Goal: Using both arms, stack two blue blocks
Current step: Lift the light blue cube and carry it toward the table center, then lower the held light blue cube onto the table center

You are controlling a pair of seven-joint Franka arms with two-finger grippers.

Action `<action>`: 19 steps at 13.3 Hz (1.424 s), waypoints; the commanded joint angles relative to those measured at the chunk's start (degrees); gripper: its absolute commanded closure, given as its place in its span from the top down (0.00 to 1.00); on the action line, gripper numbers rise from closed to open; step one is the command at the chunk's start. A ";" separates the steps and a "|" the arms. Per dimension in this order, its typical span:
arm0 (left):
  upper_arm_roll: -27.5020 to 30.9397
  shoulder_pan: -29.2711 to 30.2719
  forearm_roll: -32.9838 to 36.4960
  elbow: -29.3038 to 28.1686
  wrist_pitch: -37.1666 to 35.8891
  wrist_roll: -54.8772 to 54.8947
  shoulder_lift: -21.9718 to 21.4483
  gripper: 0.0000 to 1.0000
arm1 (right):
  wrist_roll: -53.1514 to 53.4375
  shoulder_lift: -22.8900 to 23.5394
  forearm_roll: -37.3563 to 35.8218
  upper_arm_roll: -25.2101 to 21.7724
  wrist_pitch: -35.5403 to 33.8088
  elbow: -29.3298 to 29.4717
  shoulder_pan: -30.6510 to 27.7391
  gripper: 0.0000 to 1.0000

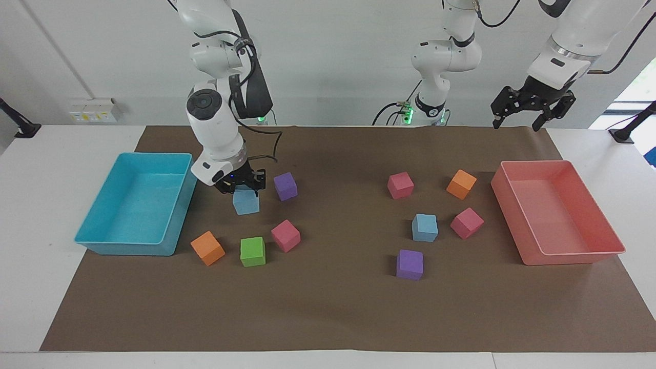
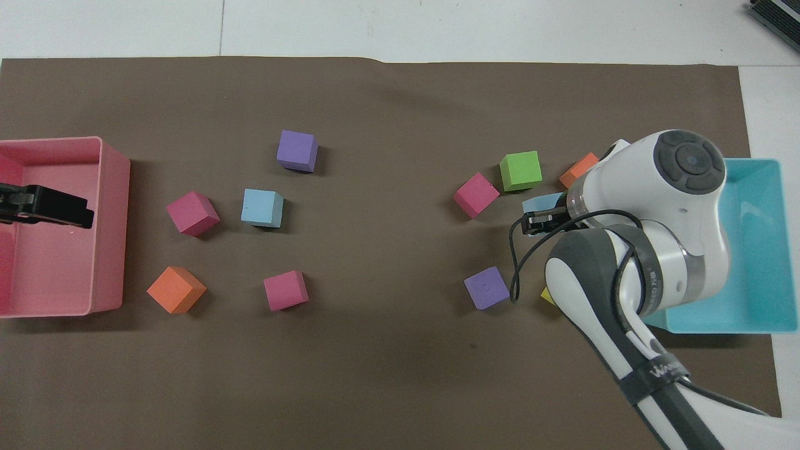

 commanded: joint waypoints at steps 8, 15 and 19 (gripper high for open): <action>0.18 0.01 -0.43 -1.91 0.68 0.58 -1.70 1.00 | 22.50 16.40 0.52 0.08 -0.19 19.11 13.93 0.00; 0.27 0.01 -0.35 -1.21 1.65 0.50 -1.27 1.00 | 29.99 23.54 2.35 2.89 4.71 24.14 17.29 0.00; 0.27 0.36 -0.35 -1.47 1.21 0.50 -1.44 1.00 | 27.37 23.45 2.54 4.21 5.70 20.80 17.55 0.00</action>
